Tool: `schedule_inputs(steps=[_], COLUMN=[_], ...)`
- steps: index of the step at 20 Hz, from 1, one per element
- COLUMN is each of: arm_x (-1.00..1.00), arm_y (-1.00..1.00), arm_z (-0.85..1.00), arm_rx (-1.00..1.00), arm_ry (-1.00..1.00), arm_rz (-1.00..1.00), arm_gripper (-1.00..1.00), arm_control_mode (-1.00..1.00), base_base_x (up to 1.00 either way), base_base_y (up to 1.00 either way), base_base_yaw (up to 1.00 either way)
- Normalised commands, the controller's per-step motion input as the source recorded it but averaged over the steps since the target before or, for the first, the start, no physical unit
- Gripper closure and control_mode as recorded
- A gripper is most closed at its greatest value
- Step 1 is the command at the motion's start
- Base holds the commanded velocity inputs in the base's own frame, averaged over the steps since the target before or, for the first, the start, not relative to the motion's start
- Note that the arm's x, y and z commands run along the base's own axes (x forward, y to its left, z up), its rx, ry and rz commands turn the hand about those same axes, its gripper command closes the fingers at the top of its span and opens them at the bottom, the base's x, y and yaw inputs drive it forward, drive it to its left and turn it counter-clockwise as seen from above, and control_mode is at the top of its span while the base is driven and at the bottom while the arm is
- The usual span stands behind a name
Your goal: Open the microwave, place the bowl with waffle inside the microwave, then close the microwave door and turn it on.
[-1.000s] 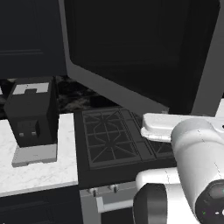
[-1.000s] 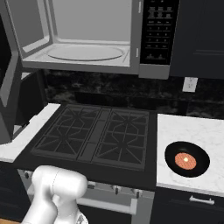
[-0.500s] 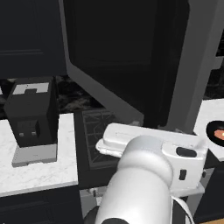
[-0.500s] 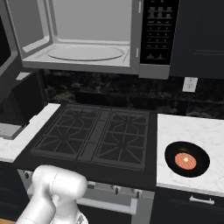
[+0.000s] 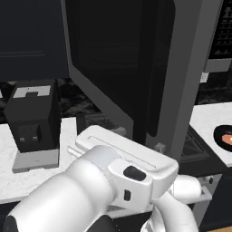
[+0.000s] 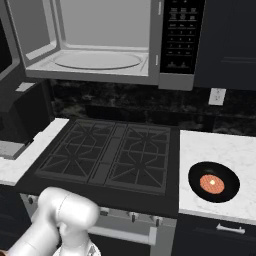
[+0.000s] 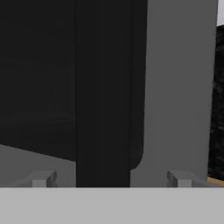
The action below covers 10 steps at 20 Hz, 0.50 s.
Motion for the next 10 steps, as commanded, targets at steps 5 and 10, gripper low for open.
schedule_inputs(steps=[5, 10], arm_x=[0.00, -0.05], arm_y=[0.25, 0.24], arm_z=[-0.11, -0.02], arm_rx=[-0.03, -0.05], arm_ry=[0.00, -0.01], arm_rz=[-0.27, -0.14], arm_gripper=[-1.00, -1.00], arm_control_mode=[-1.00, -1.00], base_base_x=[0.00, 0.00], base_base_y=[0.00, 0.00], base_base_yaw=[0.00, 0.00])
